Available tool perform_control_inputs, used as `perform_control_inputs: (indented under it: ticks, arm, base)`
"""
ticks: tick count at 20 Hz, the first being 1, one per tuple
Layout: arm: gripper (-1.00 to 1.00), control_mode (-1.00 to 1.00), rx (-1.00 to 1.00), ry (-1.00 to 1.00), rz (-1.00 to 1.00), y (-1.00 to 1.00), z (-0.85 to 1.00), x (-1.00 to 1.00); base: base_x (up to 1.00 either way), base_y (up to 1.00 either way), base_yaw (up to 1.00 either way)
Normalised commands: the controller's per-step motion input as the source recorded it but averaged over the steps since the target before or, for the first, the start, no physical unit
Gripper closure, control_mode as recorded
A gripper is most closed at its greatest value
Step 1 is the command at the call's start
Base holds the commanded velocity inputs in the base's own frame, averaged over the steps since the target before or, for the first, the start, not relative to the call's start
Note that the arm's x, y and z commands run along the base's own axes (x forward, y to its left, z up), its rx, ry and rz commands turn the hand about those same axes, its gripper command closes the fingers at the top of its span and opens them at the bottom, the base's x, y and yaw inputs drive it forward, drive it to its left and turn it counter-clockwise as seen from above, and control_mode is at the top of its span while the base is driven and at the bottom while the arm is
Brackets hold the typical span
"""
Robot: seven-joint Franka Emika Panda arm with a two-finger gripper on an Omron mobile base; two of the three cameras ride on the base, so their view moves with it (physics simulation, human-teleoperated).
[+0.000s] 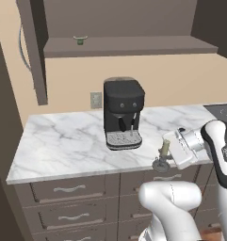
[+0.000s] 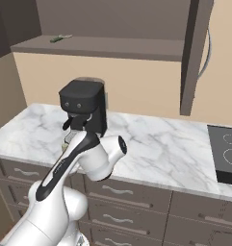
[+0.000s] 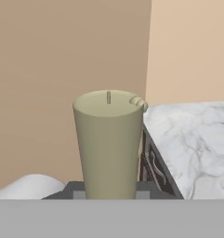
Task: Pick the candle and candle from the dining table and place them in the open cabinet. Close the cabinet after placing the objects.
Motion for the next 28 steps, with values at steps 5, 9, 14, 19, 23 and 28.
perform_control_inputs:
  ticks: [5,9,14,19,23,28]
  arm:
    - [1.0,-1.0,-0.03,0.13,-0.15,0.14,0.24,0.0]
    - [1.0,-1.0,-0.04,0.2,-0.13,0.12,0.37,-0.01]
    - [1.0,-1.0,-0.03,0.27,-0.19,0.07,0.41,0.0]
    - [1.0,-1.0,-0.03,0.26,-0.21,0.05,0.39,0.0]
    - [1.0,-1.0,-0.06,0.18,-0.2,0.06,0.32,0.03]
    - [1.0,-1.0,-0.06,0.13,-0.22,0.03,0.31,0.02]
  base:
    - [0.0,0.0,0.0]
    - [0.0,0.0,0.0]
    - [0.0,0.0,0.0]
    - [0.0,0.0,0.0]
    - [0.0,0.0,0.0]
    - [0.0,0.0,0.0]
